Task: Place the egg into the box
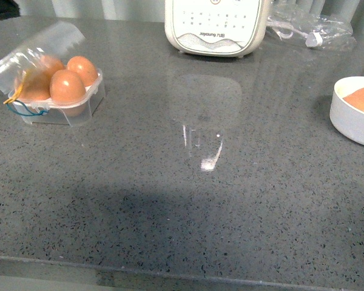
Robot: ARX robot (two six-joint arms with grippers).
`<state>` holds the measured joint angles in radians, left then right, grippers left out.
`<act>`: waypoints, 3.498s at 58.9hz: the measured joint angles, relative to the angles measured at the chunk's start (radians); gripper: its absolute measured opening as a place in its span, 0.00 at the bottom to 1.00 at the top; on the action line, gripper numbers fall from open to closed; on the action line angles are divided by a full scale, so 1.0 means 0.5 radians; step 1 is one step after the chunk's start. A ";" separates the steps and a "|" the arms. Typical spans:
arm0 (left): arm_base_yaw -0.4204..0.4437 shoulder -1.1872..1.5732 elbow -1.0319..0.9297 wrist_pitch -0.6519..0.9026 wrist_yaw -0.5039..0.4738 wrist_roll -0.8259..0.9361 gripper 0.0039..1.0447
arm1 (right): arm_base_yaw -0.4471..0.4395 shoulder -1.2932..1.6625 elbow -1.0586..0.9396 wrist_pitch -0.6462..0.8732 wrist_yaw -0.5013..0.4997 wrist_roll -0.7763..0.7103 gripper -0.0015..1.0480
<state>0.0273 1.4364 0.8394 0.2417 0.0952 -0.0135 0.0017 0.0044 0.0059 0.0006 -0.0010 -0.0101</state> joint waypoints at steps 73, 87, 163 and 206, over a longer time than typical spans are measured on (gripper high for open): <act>0.286 -1.131 -0.751 -0.492 0.298 0.147 0.94 | 0.000 0.000 0.000 0.000 0.000 0.000 0.93; 0.394 -1.373 -0.953 -0.197 0.280 0.114 0.85 | 0.000 0.000 0.000 0.000 0.000 0.000 0.93; -0.055 -2.457 -1.623 -0.060 -0.191 0.023 0.03 | 0.000 0.000 0.000 0.000 0.000 0.000 0.93; -0.055 -2.866 -1.623 -0.481 -0.192 0.022 0.22 | 0.000 0.000 0.000 0.000 0.000 0.001 0.93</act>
<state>-0.0002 0.0036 0.0280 0.0013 -0.0006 -0.0025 0.0017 0.0044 0.0059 0.0006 -0.0010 -0.0097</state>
